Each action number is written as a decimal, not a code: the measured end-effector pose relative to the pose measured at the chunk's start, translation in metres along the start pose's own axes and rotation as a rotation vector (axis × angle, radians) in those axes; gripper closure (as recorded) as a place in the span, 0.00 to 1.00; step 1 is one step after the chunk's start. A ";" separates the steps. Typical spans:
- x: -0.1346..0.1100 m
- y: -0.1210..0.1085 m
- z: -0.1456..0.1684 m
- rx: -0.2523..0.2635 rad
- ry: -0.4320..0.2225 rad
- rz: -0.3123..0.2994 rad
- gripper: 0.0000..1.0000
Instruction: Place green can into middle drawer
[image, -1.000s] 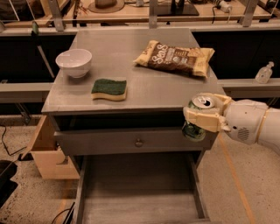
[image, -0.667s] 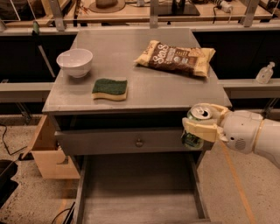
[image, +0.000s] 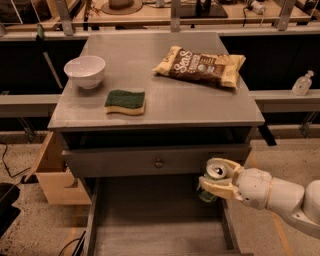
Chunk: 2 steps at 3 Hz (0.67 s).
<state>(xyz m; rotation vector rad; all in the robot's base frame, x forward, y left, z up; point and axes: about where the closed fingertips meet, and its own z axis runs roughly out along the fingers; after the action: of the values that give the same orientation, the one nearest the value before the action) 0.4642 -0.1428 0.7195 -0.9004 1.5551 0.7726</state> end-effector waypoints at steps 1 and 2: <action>0.040 0.004 0.016 -0.046 -0.004 -0.041 1.00; 0.063 0.013 0.025 -0.068 0.019 -0.080 1.00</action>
Offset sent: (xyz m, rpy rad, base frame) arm -0.0117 0.0255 -0.0945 -0.0921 -0.0676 0.1036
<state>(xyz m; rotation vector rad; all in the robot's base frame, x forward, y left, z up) 0.4595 -0.1232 0.6532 -1.0166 1.5071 0.7656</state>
